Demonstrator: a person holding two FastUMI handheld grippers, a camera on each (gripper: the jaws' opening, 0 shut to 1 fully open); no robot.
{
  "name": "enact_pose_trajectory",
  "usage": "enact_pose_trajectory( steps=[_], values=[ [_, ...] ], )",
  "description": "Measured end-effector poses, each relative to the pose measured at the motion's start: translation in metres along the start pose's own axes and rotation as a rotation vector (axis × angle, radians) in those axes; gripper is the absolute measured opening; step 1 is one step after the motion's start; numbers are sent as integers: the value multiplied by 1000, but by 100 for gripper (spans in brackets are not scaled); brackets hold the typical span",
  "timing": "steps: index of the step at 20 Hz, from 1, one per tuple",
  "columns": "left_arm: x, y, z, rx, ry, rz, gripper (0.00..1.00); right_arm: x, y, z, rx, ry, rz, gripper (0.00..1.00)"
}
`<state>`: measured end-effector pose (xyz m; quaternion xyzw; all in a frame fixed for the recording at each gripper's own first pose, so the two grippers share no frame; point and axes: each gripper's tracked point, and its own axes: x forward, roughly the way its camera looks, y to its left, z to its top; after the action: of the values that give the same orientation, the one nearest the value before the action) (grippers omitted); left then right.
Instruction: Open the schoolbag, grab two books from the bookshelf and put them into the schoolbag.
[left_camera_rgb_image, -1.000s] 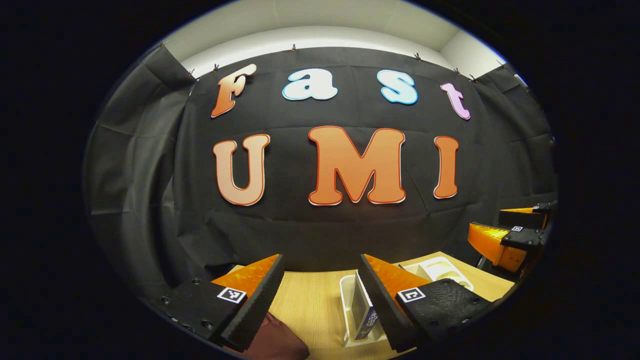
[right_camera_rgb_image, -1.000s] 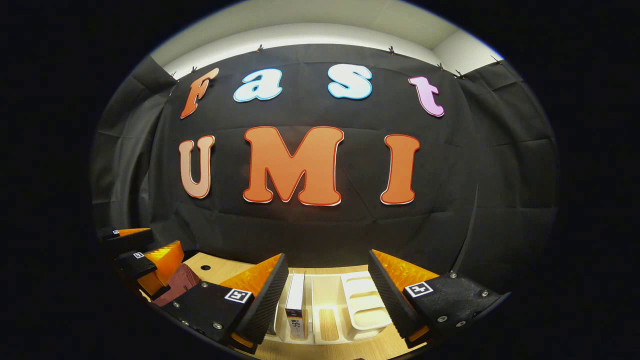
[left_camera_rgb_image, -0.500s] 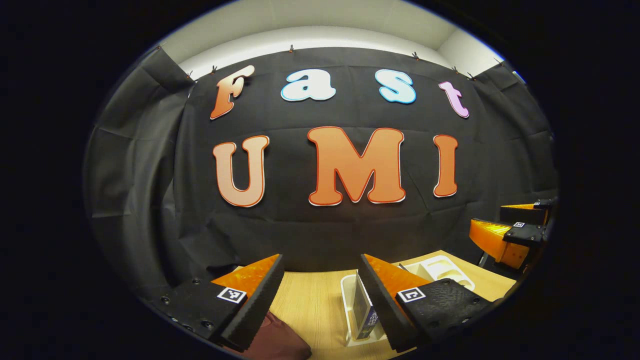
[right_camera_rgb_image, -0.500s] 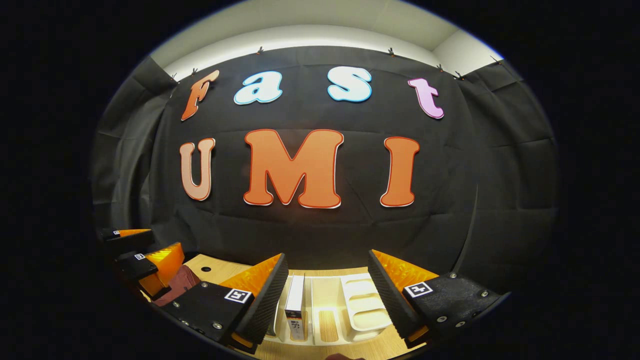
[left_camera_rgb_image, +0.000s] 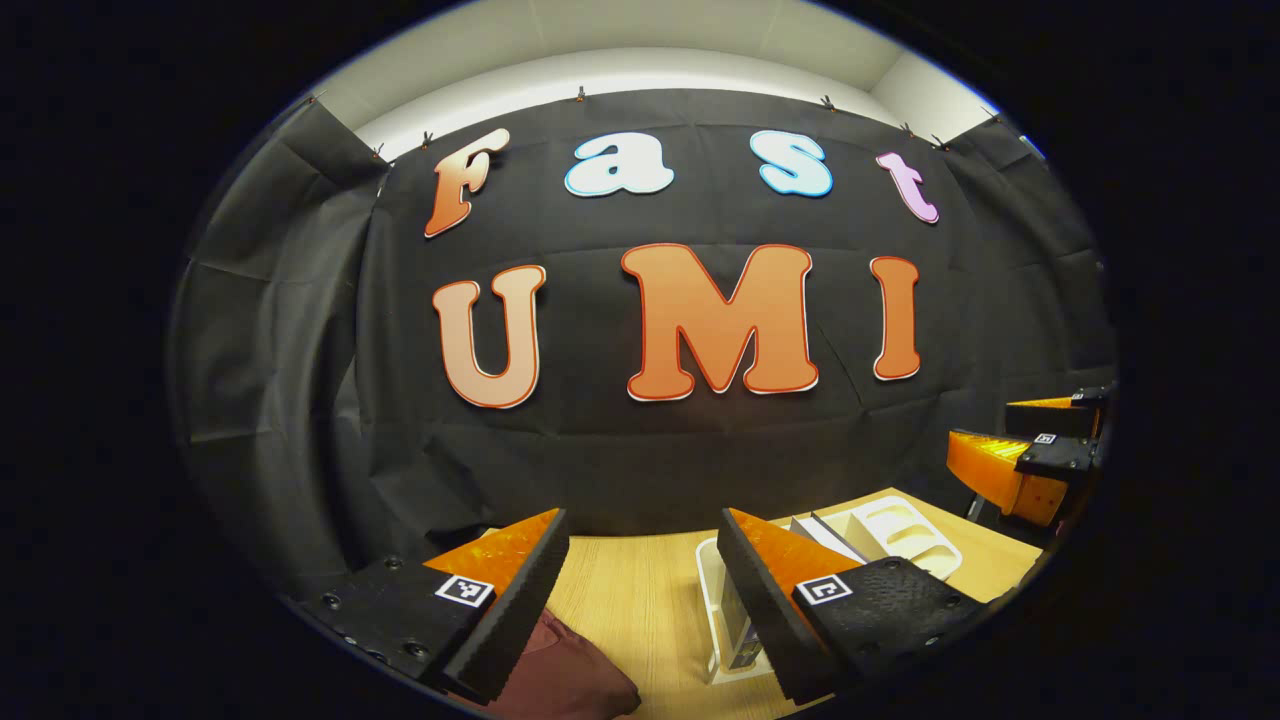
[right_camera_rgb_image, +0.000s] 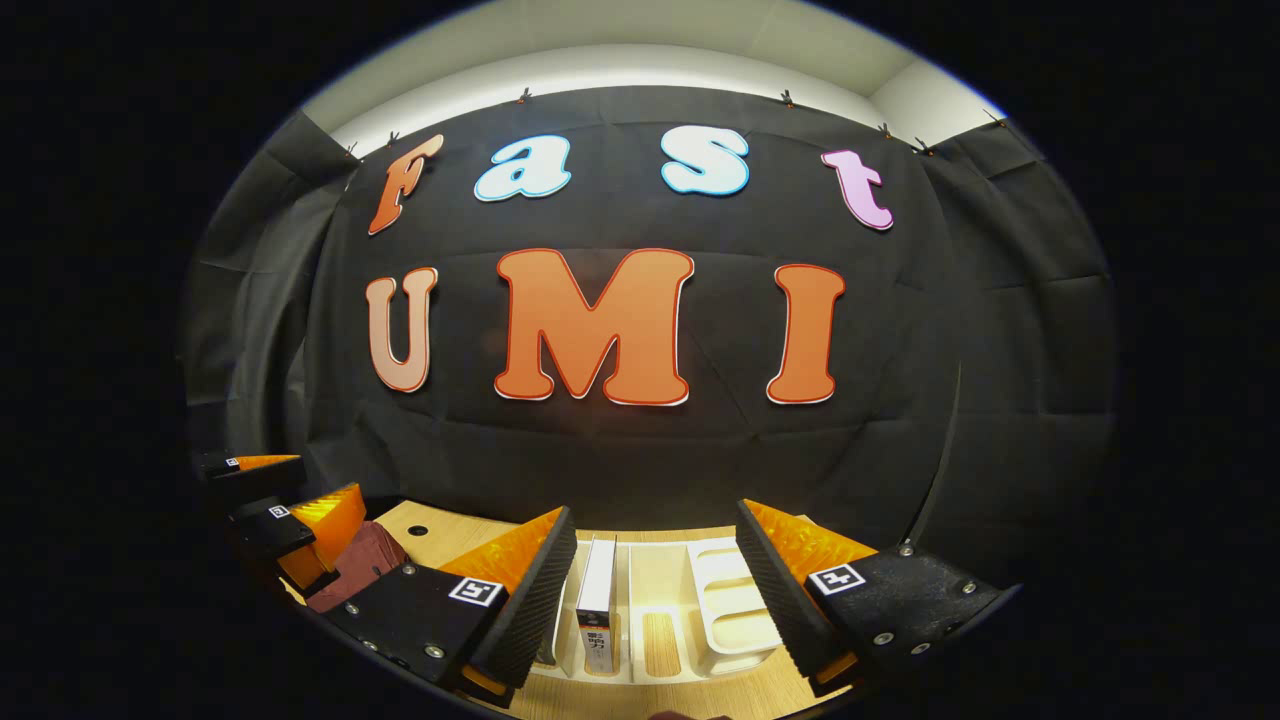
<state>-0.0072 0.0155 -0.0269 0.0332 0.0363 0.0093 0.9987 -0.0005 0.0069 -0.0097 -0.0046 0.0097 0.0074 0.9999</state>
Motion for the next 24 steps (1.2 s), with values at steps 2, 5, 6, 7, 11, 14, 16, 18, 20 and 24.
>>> enact_pose_trajectory(
  steps=[2,5,6,7,11,14,16,18,20,24],
  values=[
    [-2,8,-7,24,9,11,94,1,2,-1,7,6,2,95],
    [-5,17,-25,55,39,5,94,1,3,-5,5,15,0,95],
    [-7,19,-33,66,55,2,95,0,4,-7,3,16,0,95],
    [-7,23,-44,84,79,3,95,0,2,-8,0,19,-3,95],
    [-12,27,-81,180,143,-16,96,1,6,-15,-11,35,-3,95],
    [-15,24,-108,243,195,-49,96,2,5,-20,-19,48,-9,95],
    [-21,19,-133,310,230,-80,96,5,4,-24,-27,56,-16,95],
    [-25,16,-157,394,252,-104,96,7,1,-29,-37,65,-28,95],
    [-27,18,-182,480,296,-125,96,10,0,-34,-44,77,-38,95],
    [-36,17,-248,623,421,-182,97,14,-7,-45,-57,97,-64,95]
  ],
)
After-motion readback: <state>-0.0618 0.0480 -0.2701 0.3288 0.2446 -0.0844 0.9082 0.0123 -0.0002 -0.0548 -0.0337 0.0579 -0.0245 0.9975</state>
